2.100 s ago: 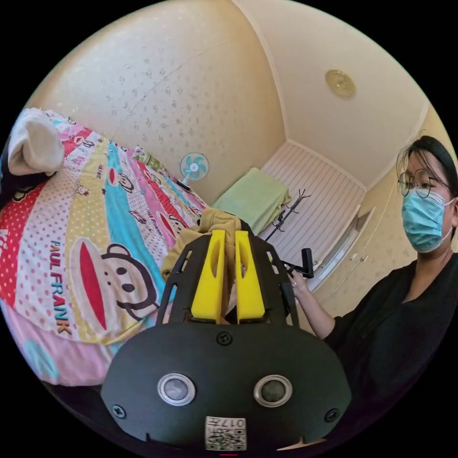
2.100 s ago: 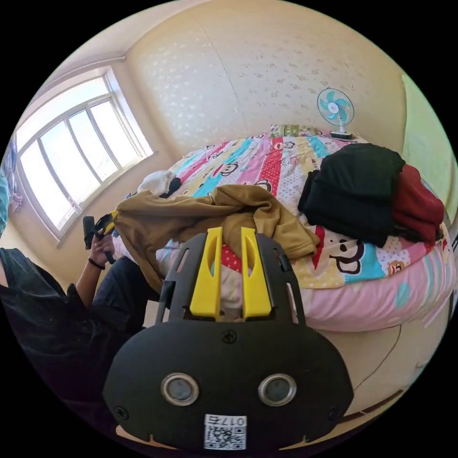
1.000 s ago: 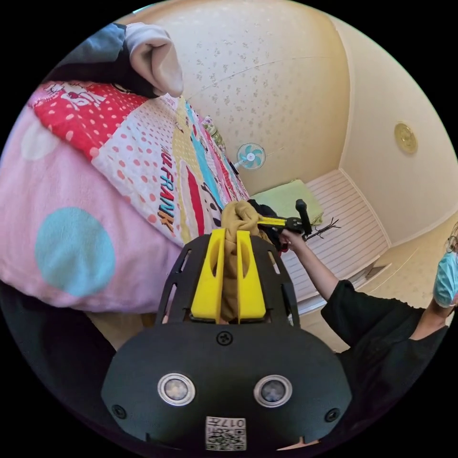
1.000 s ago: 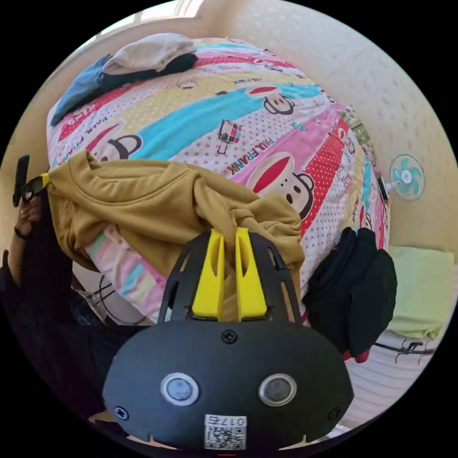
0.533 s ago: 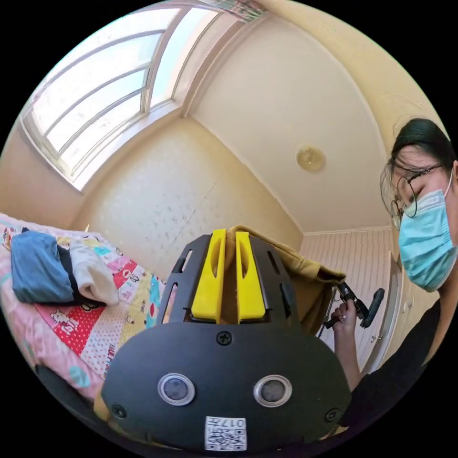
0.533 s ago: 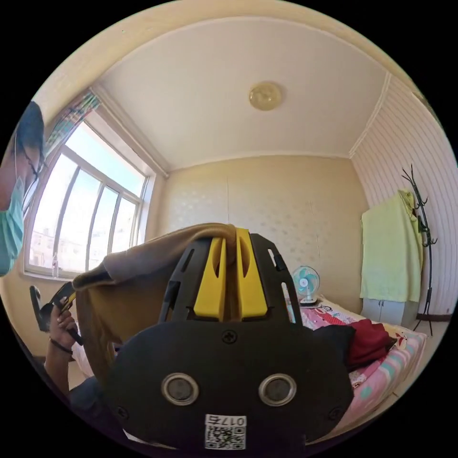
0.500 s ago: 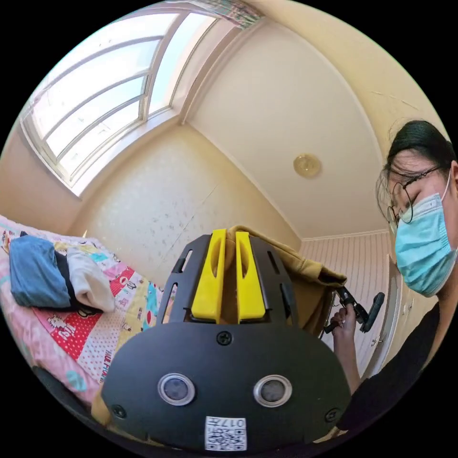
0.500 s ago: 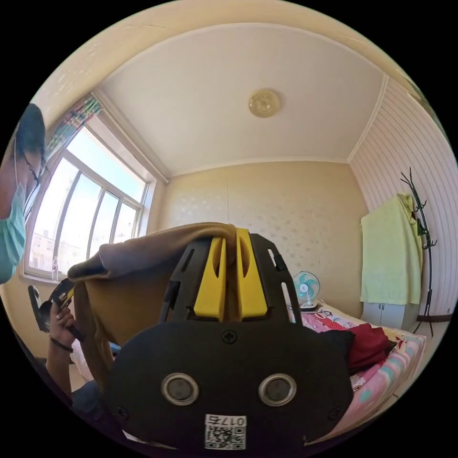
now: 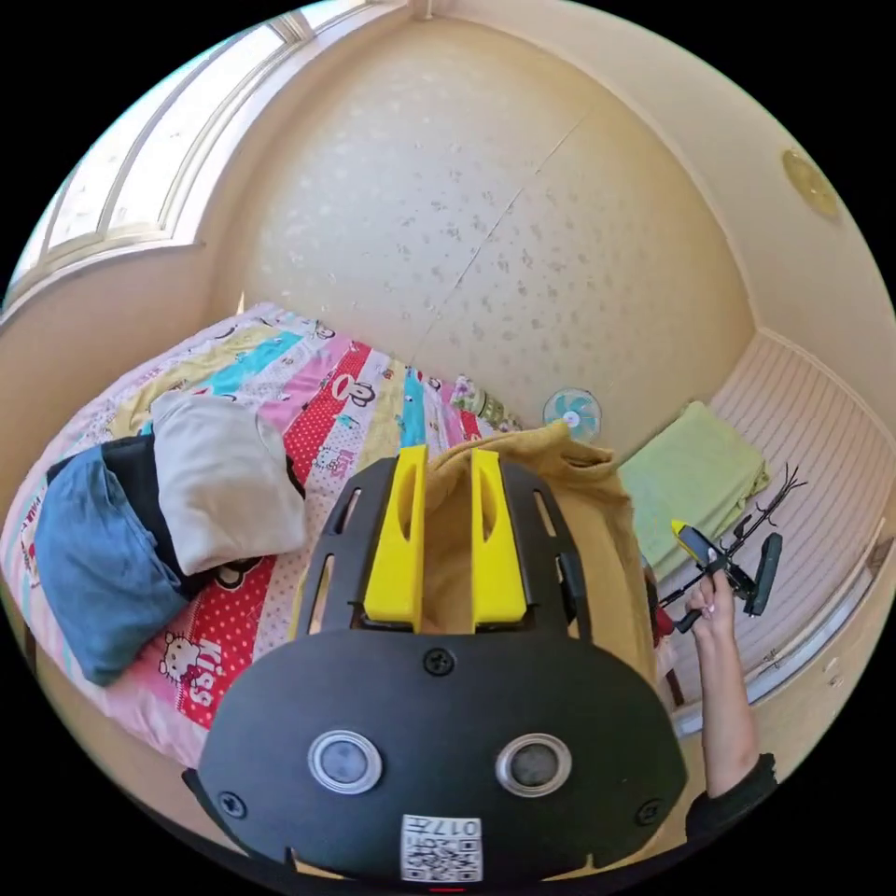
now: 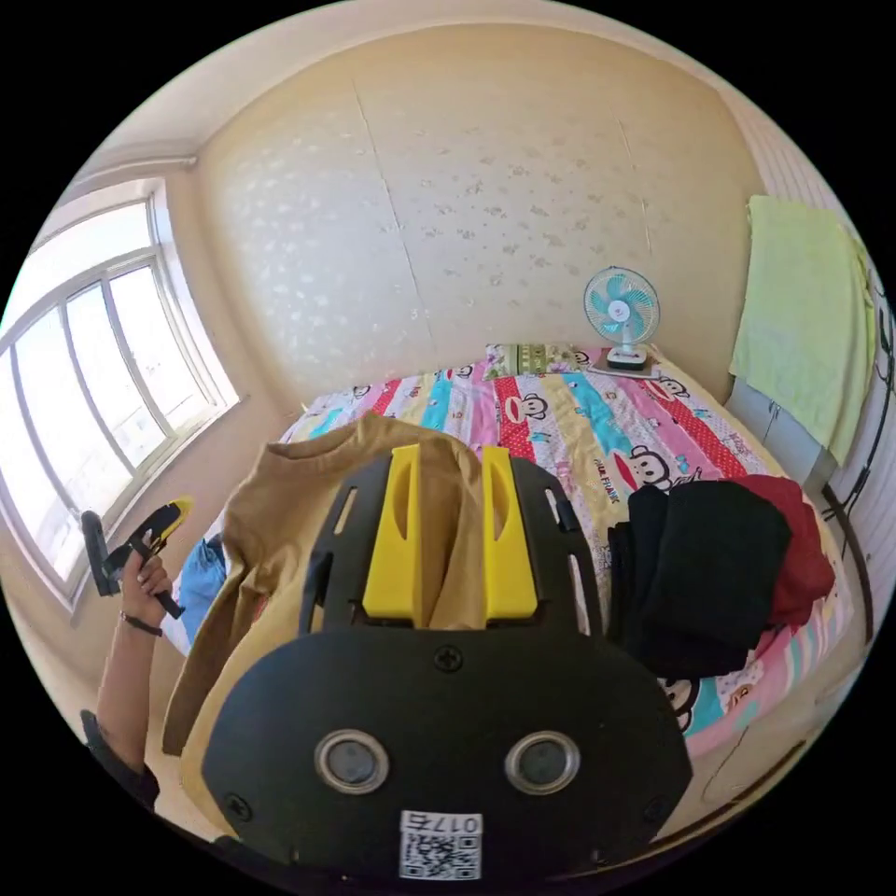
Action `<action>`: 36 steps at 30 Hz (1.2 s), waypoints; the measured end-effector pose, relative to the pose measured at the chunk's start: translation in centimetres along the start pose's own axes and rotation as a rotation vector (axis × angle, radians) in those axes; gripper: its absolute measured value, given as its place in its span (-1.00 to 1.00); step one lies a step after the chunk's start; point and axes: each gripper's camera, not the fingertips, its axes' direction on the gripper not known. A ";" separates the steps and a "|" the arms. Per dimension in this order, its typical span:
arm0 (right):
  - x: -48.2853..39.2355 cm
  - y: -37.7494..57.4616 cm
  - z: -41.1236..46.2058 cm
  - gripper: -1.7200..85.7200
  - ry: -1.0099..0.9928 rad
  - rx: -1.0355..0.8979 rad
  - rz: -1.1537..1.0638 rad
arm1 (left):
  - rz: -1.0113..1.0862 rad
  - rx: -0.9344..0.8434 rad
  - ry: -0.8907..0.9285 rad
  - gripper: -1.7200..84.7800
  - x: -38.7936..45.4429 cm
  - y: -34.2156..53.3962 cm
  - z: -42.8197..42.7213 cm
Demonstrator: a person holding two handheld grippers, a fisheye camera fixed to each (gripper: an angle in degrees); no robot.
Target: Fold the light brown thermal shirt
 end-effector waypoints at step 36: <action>7.7 28.0 0.1 -0.91 0.064 -0.448 -0.133 | 0.155 -0.453 0.196 -0.87 -10.7 33.6 -8.7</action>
